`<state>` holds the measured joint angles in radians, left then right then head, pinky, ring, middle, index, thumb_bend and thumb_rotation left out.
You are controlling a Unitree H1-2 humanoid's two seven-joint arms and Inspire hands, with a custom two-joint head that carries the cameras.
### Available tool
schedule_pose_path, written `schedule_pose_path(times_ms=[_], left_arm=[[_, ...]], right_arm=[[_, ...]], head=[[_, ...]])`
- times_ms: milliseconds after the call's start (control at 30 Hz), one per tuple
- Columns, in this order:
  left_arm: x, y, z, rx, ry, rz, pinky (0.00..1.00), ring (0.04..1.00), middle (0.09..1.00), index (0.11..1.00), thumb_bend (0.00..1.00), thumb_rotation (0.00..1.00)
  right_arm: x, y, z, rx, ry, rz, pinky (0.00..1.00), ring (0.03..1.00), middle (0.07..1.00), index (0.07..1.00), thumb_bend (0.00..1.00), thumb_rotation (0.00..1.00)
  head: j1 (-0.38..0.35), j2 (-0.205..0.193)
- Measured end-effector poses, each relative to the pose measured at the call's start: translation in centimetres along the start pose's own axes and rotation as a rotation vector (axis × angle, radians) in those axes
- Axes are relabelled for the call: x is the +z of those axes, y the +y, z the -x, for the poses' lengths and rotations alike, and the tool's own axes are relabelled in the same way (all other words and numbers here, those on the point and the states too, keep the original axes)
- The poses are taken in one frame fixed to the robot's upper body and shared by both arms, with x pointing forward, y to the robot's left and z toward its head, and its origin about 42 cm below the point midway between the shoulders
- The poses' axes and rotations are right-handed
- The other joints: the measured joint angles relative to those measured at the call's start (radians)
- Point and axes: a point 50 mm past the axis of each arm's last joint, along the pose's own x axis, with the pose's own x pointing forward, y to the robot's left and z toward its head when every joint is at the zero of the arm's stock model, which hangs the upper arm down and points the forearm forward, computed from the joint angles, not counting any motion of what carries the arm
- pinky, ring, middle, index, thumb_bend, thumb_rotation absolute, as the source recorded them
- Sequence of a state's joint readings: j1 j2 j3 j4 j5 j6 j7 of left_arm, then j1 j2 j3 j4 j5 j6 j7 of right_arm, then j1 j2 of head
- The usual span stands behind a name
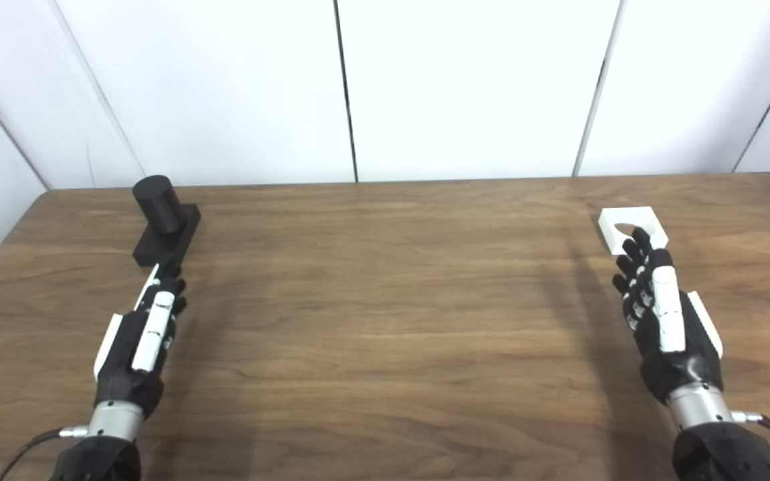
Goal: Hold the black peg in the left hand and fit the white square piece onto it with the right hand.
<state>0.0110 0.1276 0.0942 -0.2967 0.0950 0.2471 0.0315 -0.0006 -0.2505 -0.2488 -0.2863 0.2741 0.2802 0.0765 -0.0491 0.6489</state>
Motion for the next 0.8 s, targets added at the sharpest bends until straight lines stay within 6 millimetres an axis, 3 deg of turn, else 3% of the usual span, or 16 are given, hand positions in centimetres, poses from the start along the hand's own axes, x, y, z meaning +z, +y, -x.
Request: schedule_pose_path(times_ms=[233,367,500,600,800], left_arm=[[2.3,0.7,-1.7,0.123,-0.019,-0.204,0.9,0.97,0.998,1.0,0.72,0.52],[3.6,0.9,-3.1,0.226,0.004,-0.336,0.87,0.977,1.0,1.0,0.79,0.45],[4.7,1.0,-4.6,0.302,-0.019,-0.432,0.86,0.974,0.99,0.999,0.83,0.47],[4.2,1.2,-5.8,0.341,0.004,-0.545,0.98,0.997,0.995,0.99,0.85,0.5],[3.4,1.5,-7.9,0.331,0.073,-0.698,1.0,1.0,1.0,0.936,0.87,0.48]], right_arm=[[0.2,-0.6,-0.1,0.011,0.003,0.024,1.0,1.0,1.0,1.0,0.56,1.0],[0.1,-0.7,-0.1,0.01,0.007,0.024,1.0,1.0,1.0,1.0,0.55,1.0],[0.0,-0.7,-0.2,0.01,0.01,0.025,1.0,1.0,1.0,1.0,0.57,1.0],[0.1,-0.7,-0.3,0.01,0.009,0.03,1.0,1.0,1.0,1.0,0.58,1.0],[0.3,-0.8,-0.4,0.014,0.005,0.04,1.0,1.0,1.0,1.0,0.6,1.0]], head=[[0.012,-0.002],[0.018,-0.002],[0.021,0.0],[0.025,-0.002],[0.022,-0.003]])
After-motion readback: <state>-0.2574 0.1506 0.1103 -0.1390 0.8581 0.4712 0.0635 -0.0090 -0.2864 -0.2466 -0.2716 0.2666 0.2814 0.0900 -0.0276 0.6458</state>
